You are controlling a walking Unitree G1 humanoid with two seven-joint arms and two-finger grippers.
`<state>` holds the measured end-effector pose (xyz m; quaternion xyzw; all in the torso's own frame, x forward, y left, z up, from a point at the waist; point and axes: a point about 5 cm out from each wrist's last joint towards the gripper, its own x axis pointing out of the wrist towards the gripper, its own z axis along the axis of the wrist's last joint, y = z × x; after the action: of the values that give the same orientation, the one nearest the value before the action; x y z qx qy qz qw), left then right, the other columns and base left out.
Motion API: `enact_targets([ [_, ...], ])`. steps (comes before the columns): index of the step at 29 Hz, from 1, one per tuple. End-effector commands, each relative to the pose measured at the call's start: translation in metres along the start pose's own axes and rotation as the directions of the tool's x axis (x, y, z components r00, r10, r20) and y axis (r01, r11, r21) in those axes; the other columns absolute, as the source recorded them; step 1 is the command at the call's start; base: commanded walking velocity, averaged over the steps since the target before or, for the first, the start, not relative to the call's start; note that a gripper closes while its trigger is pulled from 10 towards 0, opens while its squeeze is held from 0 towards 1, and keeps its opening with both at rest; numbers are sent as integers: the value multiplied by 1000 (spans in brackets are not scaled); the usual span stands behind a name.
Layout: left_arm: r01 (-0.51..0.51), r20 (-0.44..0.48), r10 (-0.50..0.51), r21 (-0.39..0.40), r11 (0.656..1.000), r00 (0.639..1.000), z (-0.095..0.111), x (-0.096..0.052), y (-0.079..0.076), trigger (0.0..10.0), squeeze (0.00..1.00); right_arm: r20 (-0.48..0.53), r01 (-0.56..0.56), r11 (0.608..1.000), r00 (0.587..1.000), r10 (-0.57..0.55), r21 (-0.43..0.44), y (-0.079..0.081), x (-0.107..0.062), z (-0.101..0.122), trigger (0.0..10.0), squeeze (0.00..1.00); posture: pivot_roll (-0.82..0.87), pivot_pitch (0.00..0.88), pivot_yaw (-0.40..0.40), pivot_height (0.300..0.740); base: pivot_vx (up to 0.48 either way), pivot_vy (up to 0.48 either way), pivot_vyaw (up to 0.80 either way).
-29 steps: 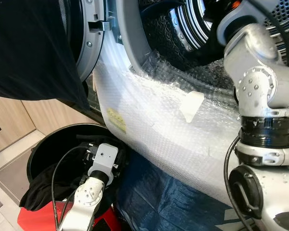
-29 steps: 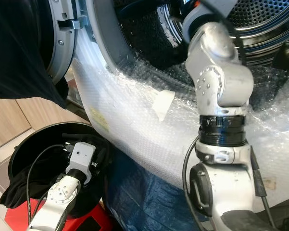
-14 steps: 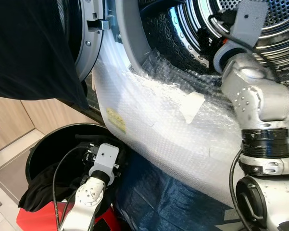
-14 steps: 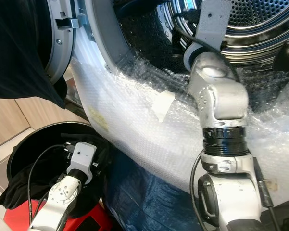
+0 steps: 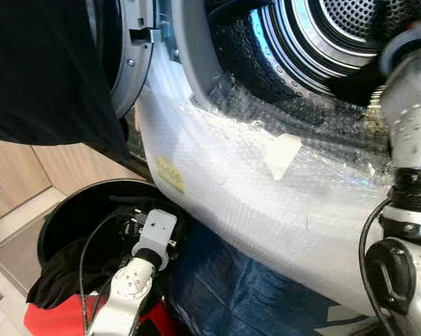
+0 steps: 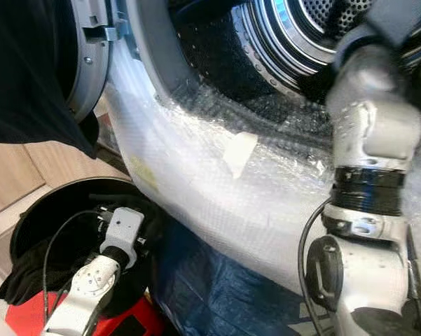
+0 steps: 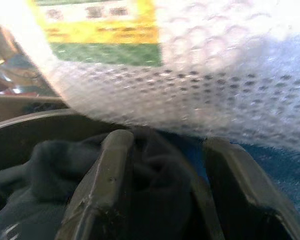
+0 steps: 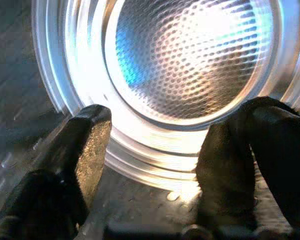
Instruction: Clothes washing
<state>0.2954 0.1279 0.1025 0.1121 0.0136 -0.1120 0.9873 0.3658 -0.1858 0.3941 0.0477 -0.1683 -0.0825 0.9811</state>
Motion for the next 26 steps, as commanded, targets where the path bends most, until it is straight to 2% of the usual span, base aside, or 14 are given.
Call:
enact_targets([
  [1,19,0,-19,-14,1000,1000,1,0,-3,10000,0,-83,-139,990,987,136,-33,21,-6,-17,10000,0,4,98,-95,740,0,0,0],
  [2,20,-1,-20,-13,1000,1000,1,0,-4,10000,0,-96,-144,989,986,140,-35,23,-7,-19,10000,0,4,98,-95,740,0,0,0],
  [3,26,-2,-26,-12,1000,1000,1,-1,-4,10000,0,-47,-81,997,996,81,10,18,-5,-12,10000,0,6,100,-91,740,0,0,0],
  [4,26,-2,-26,-12,1000,1000,1,-1,-4,10000,0,-47,-81,997,996,81,10,18,-5,-12,10000,0,6,100,-91,740,0,0,0],
  [6,28,1,-28,-9,1000,1000,2,-1,-4,10000,0,93,12,991,995,-25,136,7,-1,10,10000,0,9,102,-90,740,0,0,0],
  [8,27,1,-27,-9,1000,1000,2,-1,-3,10000,0,111,23,988,993,-40,151,5,0,14,10000,0,9,102,-90,740,0,0,0],
  [9,28,2,-28,-9,1000,1000,2,-1,-3,10000,0,58,-44,994,998,39,100,13,-1,6,10000,0,9,102,-90,740,0,0,0],
  [12,30,3,-30,-9,1000,1000,3,-1,-4,10000,0,43,-89,994,995,87,58,21,-5,-1,10000,0,9,102,-89,740,0,0,0],
  [15,31,4,-31,-9,999,1000,3,-1,-4,10000,0,126,-75,992,990,62,102,20,-7,7,10000,0,11,103,-90,740,0,0,0],
  [17,30,3,-30,-10,999,1000,3,-1,-4,10000,0,231,-86,982,972,46,166,17,-11,22,10000,0,10,104,-89,740,0,0,0],
  [19,31,3,-31,-10,999,1000,3,-1,-4,10000,0,254,-105,977,966,55,185,17,-13,26,10000,0,10,104,-89,740,0,0,0],
  [22,29,2,-29,-9,1000,1000,2,-1,-4,10000,0,325,-209,953,937,131,219,21,-25,36,10000,0,9,101,-88,740,0,0,0],
  [26,28,2,-28,-12,1000,1000,2,-1,-4,10000,0,388,-265,932,909,155,248,21,-36,45,10000,0,9,101,-88,740,0,0,0],
])
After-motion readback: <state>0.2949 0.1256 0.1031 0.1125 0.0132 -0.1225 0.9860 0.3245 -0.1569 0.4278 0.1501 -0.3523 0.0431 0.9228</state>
